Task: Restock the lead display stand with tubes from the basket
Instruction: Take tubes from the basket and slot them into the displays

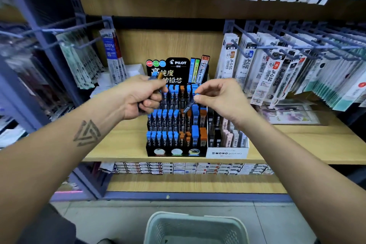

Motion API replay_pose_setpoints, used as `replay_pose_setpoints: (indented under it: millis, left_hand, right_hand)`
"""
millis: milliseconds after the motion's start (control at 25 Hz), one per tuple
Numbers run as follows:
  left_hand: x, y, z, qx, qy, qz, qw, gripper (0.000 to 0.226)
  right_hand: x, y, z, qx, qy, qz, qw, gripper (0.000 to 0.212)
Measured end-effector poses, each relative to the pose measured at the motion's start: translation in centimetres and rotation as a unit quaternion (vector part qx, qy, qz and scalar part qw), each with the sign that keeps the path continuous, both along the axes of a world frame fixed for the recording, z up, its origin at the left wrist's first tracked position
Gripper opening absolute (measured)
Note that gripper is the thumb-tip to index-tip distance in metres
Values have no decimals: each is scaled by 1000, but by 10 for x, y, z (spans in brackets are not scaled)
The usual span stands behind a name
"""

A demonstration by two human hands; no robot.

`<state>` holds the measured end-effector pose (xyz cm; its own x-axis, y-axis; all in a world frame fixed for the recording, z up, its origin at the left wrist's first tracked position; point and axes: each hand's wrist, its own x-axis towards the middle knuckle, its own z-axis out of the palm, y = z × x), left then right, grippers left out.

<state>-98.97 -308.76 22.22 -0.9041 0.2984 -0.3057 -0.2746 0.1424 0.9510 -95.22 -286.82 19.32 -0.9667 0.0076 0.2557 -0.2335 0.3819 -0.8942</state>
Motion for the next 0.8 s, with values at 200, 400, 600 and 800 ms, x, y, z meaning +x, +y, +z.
replay_pose_setpoints:
  millis: [200,400,600,800]
  left_hand:
    - [-4,-24,3,-21,-14,-18,1000,26]
    - [-6,-36,1,-5,-25,-20,999,23]
    - [-1,-39,2,10,-26,-31,999,22]
    - [-1,-43,4,14,-27,-5,1000,26]
  right_hand:
    - [-13,-18,16,83,32,-13,996,12]
    - [-23,-30,22,119,1,26,993,12]
    - [-28,-45,4,199,-2,67,978,11]
    - [-34,-46,14,93,82,-50,991,9]
